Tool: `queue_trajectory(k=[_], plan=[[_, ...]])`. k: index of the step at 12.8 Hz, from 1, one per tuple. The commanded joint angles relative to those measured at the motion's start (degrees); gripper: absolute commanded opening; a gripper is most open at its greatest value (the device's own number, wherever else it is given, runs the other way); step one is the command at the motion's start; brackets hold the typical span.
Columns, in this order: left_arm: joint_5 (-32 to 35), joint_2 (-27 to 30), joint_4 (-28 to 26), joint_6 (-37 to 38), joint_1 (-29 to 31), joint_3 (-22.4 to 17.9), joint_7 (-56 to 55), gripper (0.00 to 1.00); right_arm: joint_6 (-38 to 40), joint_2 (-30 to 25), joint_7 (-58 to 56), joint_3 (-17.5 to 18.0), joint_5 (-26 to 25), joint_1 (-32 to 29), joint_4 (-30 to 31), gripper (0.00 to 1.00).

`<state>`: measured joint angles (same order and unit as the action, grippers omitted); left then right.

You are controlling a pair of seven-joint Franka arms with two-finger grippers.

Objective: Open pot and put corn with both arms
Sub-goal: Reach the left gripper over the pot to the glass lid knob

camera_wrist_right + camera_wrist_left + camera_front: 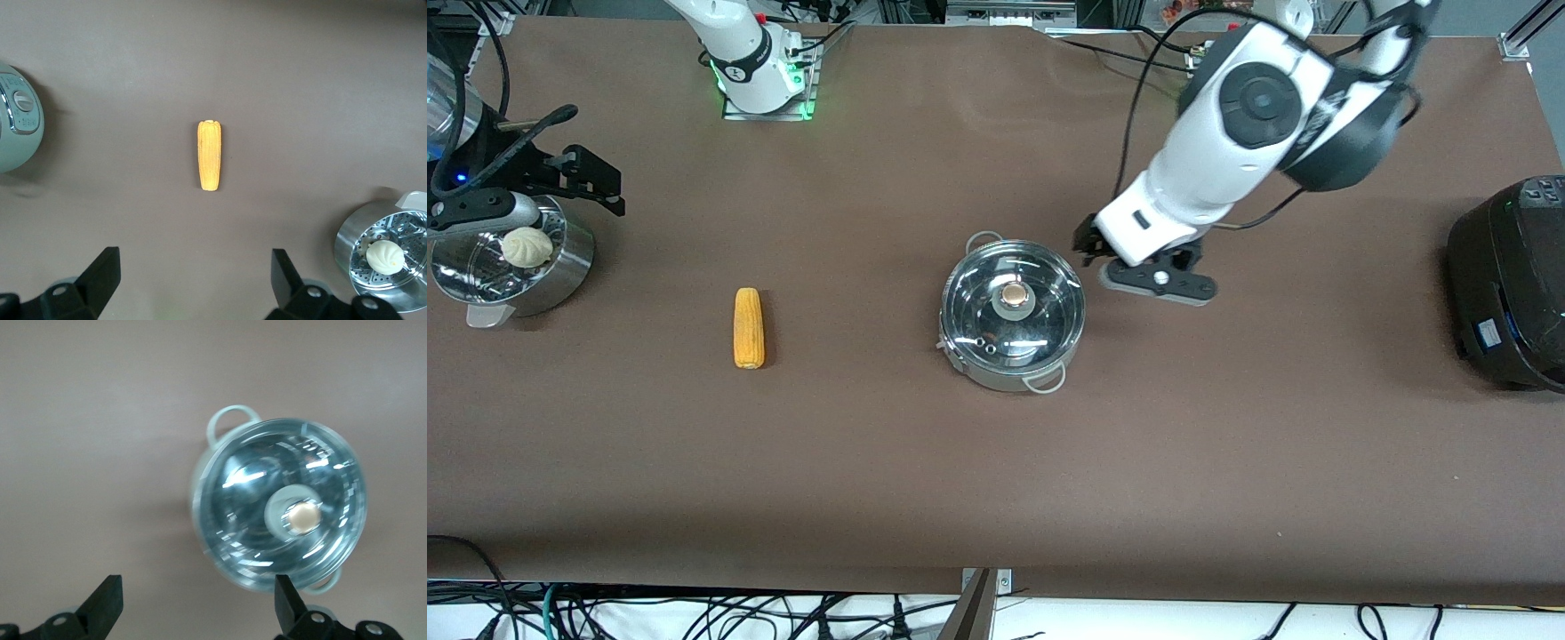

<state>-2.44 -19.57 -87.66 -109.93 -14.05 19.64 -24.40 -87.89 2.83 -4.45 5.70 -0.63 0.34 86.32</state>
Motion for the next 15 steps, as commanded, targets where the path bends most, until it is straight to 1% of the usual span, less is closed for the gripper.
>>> queue_trajectory(k=[1,3,5,7,8,9,11,12,15], plan=[[-0.02,-5.20,2.76,-5.36,-2.90,-0.66,-1.26,1.00,-0.09,0.25,0.67,0.19,-0.60,-0.25,-0.80,1.00],[0.85,-7.67,2.76,-8.88,-4.92,-0.83,-2.31,1.00,-0.09,0.25,0.67,0.19,-0.60,-0.25,-0.80,1.00],[6.36,-9.25,2.93,-8.98,-7.82,-0.74,-9.57,1.00,-0.09,0.25,0.67,0.19,-0.60,-0.25,-0.80,1.00],[11.46,-11.27,4.42,-8.98,-11.86,-0.83,-18.45,1.00,-0.09,0.25,0.67,0.19,-0.60,-0.43,-0.80,1.00],[13.75,-12.68,5.13,-8.98,-12.84,-0.83,-21.01,1.00,-0.09,0.25,0.67,0.10,-0.60,-0.43,-0.80,1.00],[15.34,-14.17,6.18,-8.98,-13.72,-0.83,-22.08,1.00,-0.09,0.25,0.67,-0.08,-0.60,-0.43,-0.80,1.00],[16.06,-16.20,7.94,-8.98,-14.43,-0.83,-22.70,1.00,-0.62,0.25,0.49,-0.08,-0.60,-0.43,-0.80,1.00],[16.06,-16.38,7.95,-8.98,-14.69,-0.92,-22.62,1.00,-0.79,0.25,0.32,-0.08,-0.60,-0.43,-0.80,1.00],[18.95,-16.73,7.86,-8.98,-14.78,-0.74,-22.53,1.00,-0.88,0.25,0.49,0.01,-0.60,-0.25,-0.80,1.00]])
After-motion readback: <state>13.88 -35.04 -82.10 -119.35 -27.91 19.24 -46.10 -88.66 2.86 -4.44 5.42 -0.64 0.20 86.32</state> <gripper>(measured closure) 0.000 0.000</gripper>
